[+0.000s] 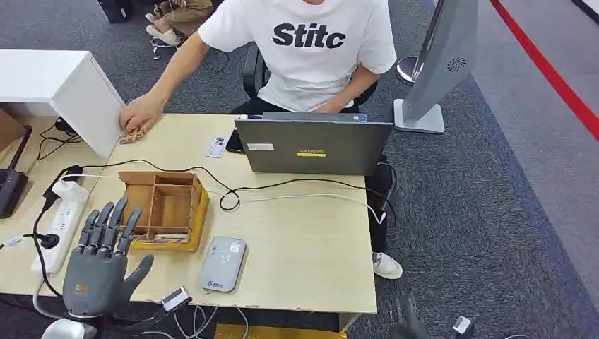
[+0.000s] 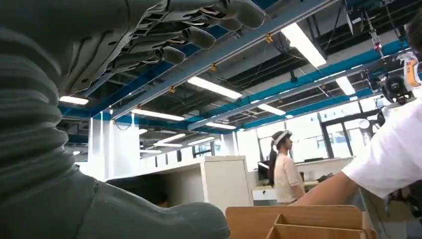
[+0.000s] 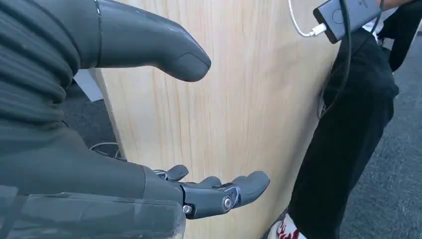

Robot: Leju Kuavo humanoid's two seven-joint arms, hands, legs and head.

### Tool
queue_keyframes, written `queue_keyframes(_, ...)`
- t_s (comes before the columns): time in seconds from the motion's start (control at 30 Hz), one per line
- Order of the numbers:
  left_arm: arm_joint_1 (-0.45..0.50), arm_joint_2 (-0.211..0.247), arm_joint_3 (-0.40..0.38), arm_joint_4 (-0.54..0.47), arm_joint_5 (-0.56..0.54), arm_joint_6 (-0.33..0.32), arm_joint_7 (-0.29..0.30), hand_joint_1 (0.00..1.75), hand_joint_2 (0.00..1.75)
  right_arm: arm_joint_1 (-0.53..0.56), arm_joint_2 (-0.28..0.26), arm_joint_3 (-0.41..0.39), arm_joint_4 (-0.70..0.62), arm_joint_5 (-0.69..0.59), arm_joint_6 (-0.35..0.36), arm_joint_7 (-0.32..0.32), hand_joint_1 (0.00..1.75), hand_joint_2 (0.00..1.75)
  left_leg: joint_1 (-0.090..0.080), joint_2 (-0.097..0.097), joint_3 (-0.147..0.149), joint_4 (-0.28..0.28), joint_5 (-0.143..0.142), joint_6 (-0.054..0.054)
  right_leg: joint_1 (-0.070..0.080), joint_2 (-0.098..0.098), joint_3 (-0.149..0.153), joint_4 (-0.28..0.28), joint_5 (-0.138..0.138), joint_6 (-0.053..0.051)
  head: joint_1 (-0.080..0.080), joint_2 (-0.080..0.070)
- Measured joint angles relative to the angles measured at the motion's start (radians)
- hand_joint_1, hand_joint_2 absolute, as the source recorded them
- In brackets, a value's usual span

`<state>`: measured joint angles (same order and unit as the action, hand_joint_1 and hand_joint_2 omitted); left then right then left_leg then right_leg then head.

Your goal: Pass the card to the sensor for recognition and then transmit it.

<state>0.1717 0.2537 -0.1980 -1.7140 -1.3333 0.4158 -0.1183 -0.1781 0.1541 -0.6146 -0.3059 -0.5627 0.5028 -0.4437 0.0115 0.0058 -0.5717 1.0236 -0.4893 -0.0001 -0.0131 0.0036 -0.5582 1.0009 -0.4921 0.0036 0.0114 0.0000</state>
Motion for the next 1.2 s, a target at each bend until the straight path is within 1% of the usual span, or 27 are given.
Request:
queue_keyframes(0.07, 0.001, 0.003, 0.000, -0.002, 0.002, -0.001, 0.001, 0.00, 1.75, 0.000, 0.000, -0.001, 0.000, 0.002, 0.000, 0.000, 0.00, 1.75, 0.000, 0.000, 0.000, 0.000, 0.000, 0.000, 0.000, 0.000, 0.000, 0.000, 0.000, 0.000, 0.000, 0.000)
queue_keyframes(0.1, 0.001, 0.004, 0.000, -0.001, 0.034, -0.010, 0.011, 0.00, 1.75, 0.000, 0.000, -0.001, 0.000, 0.019, 0.000, 0.000, 0.00, 1.75, 0.000, 0.000, 0.000, 0.000, 0.000, 0.000, 0.000, 0.000, 0.000, 0.000, 0.000, 0.000, 0.000, 0.000)
queue_keyframes(0.2, -0.013, 0.004, 0.012, 0.024, 0.092, -0.032, 0.010, 0.00, 1.75, -0.001, 0.000, -0.001, 0.000, 0.036, -0.002, 0.004, 0.00, 1.75, 0.000, 0.000, 0.000, 0.000, 0.000, 0.000, 0.000, 0.000, 0.000, 0.000, 0.000, 0.000, 0.000, 0.000)
queue_keyframes(0.3, -0.055, 0.004, 0.042, 0.100, 0.139, -0.077, -0.021, 0.00, 1.75, -0.008, 0.000, 0.000, 0.000, 0.053, -0.003, 0.014, 0.00, 1.75, 0.000, -0.001, 0.000, 0.000, 0.000, 0.000, 0.000, -0.001, 0.000, 0.000, 0.000, 0.000, 0.000, 0.000)
queue_keyframes(0.43, -0.121, 0.004, 0.065, 0.213, 0.149, -0.120, -0.047, 0.00, 1.75, -0.020, 0.000, 0.001, 0.000, 0.062, -0.003, 0.026, 0.00, 1.75, 0.000, -0.001, 0.000, 0.000, 0.001, 0.000, 0.000, -0.001, 0.000, 0.000, 0.000, -0.001, 0.000, 0.000)
queue_keyframes(0.6, -0.171, 0.002, 0.069, 0.285, 0.145, -0.144, -0.061, 0.00, 1.75, -0.028, 0.000, 0.002, 0.000, 0.069, -0.003, 0.035, 0.00, 1.75, 0.000, -0.001, 0.000, 0.000, 0.001, 0.000, 0.000, -0.001, 0.000, 0.001, 0.001, -0.001, 0.000, 0.000)
queue_keyframes(0.8, -0.194, -0.002, 0.068, 0.320, 0.121, -0.152, -0.061, 0.00, 1.75, -0.032, 0.001, 0.004, 0.000, 0.070, -0.003, 0.043, 0.00, 1.75, 0.000, -0.001, 0.000, 0.000, 0.001, 0.000, 0.000, -0.001, 0.000, 0.000, 0.000, -0.001, 0.000, 0.000)
queue_keyframes(1.2, -0.212, -0.013, 0.068, 0.349, 0.115, -0.155, -0.061, 0.00, 1.75, -0.035, 0.002, 0.004, 0.000, 0.070, -0.004, 0.043, 0.00, 1.75, 0.000, -0.001, 0.000, 0.000, 0.001, 0.000, 0.000, -0.001, 0.000, 0.000, 0.000, -0.001, 0.000, 0.000)
